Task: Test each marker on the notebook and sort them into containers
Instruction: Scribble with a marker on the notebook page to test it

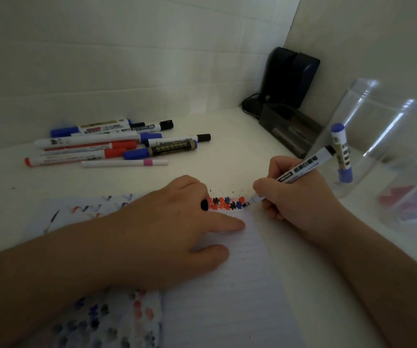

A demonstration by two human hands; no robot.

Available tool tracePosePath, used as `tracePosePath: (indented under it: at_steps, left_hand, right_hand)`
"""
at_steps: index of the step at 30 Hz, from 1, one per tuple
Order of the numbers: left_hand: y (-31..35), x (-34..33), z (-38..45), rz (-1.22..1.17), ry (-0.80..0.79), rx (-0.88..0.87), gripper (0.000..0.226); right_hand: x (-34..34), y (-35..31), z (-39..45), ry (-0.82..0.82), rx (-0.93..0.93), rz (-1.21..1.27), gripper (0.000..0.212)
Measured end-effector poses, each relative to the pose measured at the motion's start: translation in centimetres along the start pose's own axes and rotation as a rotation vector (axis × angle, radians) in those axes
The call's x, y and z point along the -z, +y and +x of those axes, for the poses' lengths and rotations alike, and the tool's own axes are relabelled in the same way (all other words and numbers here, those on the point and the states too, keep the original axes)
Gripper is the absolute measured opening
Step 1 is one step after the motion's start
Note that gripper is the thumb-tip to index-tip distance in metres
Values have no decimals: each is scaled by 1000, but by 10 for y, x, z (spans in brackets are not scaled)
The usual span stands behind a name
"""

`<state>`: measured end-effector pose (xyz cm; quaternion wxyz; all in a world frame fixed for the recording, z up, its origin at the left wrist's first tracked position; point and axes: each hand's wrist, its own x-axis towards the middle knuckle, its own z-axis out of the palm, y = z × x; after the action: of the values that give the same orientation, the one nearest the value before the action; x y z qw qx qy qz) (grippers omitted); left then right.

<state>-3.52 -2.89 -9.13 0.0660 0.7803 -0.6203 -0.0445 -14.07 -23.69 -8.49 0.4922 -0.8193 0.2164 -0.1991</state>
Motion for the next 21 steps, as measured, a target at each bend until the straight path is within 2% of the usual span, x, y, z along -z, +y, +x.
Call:
tracePosePath:
  at_steps: [4,9,16,21]
  left_hand:
    - [-1,-1,0,0,3,4,57]
    - [-1,-2,1,-2,10,6,57]
    - [-1,-1,0,-1,-16,7,57]
    - [-1,-1,-1,2,0,1,57]
  right_hand:
    - [-2,1,2,29,34,-67,33]
    - [0,3,2,29,7,41,32]
    - [-1,1,1,5,9,-5,29]
    - [0,3,2,32,3,52,34]
